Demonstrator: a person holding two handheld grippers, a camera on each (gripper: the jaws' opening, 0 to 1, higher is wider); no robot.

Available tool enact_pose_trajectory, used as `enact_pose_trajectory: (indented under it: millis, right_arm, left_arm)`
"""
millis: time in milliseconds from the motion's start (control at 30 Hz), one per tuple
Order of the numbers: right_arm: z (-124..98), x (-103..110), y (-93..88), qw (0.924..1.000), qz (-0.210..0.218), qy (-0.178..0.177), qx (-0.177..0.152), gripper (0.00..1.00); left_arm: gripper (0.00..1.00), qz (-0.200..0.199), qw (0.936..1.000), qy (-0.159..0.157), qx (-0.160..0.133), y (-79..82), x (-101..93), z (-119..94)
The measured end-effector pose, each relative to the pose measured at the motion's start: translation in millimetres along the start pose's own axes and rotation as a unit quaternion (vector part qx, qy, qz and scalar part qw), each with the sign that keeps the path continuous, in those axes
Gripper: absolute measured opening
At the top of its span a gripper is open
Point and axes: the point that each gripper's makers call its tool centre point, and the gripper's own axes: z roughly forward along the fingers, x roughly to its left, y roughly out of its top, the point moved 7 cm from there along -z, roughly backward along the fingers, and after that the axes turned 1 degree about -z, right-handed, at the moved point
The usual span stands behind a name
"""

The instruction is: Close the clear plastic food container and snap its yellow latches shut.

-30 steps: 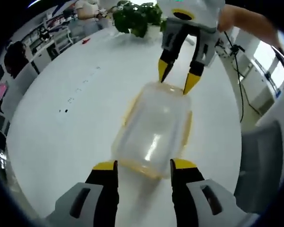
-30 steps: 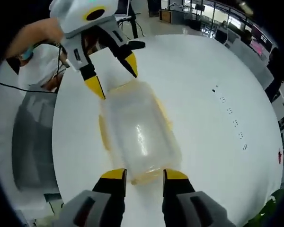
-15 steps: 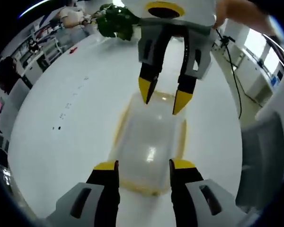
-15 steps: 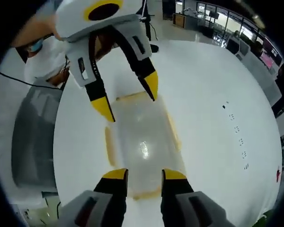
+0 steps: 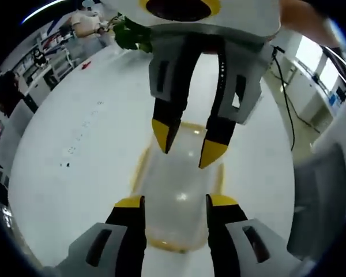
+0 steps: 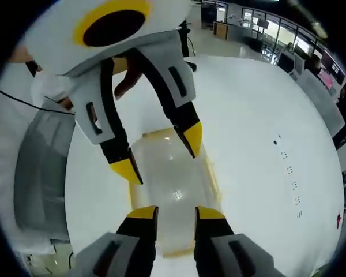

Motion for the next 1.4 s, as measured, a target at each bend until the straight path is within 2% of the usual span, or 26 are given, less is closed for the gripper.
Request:
enact_pose_trajectory:
  millis: [100,433,833,1033,1400]
  right_arm:
    - [0.6,-3.5,2.9,0.9999,0.008,0.002,-0.010,0.22]
    - [1.6,-10.3,10.7,0.9999,-0.001,-0.009,-0.015,0.22]
    - [7.7,-22.5,17.7,0.9998,-0.009,-0.004,-0.016,0.26]
    - [12.0,-26.4,22.2,0.9997,-0.017,0.006,-0.015,0.29]
    - [21.5,-29.1,23.0,0.9987,-0.033,0.039,0.001,0.35]
  left_arm:
    - [0.40,-0.002,1.0000,0.000,0.000,-0.3,-2.1,0.4]
    - [0.41,-0.006,1.0000,0.004,-0.004,-0.7,-7.3,3.4]
    - [0.51,0.005,0.9997,0.020,-0.011,-4.6,-19.4,4.8]
    - [0.62,0.021,0.9987,0.043,-0.015,-6.5,-24.7,9.0]
    - [0.61,0.061,0.9949,0.080,-0.003,-5.7,-32.6,19.5]
